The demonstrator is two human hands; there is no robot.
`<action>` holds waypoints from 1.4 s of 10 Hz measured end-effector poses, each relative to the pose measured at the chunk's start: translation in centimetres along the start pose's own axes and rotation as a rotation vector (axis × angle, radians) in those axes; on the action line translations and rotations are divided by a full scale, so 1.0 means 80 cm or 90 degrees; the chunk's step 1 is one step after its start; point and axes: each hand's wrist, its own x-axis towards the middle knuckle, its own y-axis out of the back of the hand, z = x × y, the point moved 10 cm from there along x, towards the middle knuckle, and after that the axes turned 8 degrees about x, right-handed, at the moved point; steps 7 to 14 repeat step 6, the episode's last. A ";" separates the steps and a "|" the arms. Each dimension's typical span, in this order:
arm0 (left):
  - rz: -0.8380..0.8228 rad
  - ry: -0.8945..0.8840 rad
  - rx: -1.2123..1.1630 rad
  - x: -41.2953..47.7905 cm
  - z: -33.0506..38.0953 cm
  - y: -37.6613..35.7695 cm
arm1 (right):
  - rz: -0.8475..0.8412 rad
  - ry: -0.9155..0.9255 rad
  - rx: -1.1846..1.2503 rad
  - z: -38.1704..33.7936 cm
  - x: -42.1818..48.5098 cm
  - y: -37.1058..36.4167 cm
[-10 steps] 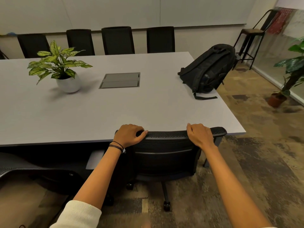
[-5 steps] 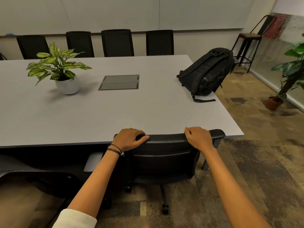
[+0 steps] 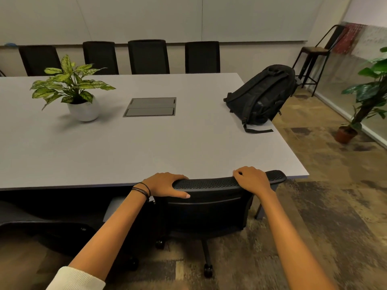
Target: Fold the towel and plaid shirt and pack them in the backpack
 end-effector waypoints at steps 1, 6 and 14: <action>-0.071 0.006 -0.060 0.006 -0.002 -0.011 | -0.012 -0.009 0.010 0.006 0.004 -0.004; -0.272 -0.061 -0.154 0.049 0.001 0.009 | 0.022 -0.021 0.280 -0.036 0.081 0.027; -0.272 -0.061 -0.154 0.049 0.001 0.009 | 0.022 -0.021 0.280 -0.036 0.081 0.027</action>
